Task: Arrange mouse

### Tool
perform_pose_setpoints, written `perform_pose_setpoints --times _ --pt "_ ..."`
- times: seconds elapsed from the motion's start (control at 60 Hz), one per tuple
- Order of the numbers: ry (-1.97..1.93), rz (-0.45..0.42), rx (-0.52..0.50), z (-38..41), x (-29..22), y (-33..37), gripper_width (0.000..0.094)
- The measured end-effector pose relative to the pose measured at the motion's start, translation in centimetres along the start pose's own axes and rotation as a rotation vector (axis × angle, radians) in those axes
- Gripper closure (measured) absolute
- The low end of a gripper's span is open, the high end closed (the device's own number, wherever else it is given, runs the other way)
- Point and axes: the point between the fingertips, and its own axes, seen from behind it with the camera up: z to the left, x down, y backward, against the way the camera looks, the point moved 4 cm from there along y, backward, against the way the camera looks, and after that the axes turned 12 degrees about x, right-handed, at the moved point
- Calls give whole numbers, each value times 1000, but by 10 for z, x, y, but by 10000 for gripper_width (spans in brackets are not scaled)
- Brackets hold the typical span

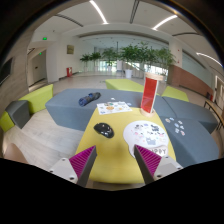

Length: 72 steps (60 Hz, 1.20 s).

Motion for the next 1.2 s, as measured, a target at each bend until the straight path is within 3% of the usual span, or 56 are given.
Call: perform_pose_setpoints --times 0.183,0.383,0.55,0.617,0.667,0.85,0.9,1.017,1.083,1.2 --pt "75 -13 -115 50 -10 -75 147" --pt "170 16 -98 62 -11 -160 151" --pt "136 48 -145 74 -23 -207 156" --pt "111 64 -148 75 -27 -223 211" --pt "88 81 -153 78 -27 -232 351" --pt "-6 123 -128 75 -31 -234 461" --pt "-29 99 -127 70 -45 -224 476" --pt "-30 -67 -64 17 -110 -184 487" --pt "-40 -112 2 -28 -128 -169 488" --pt "-56 -38 133 -102 -87 -179 492"
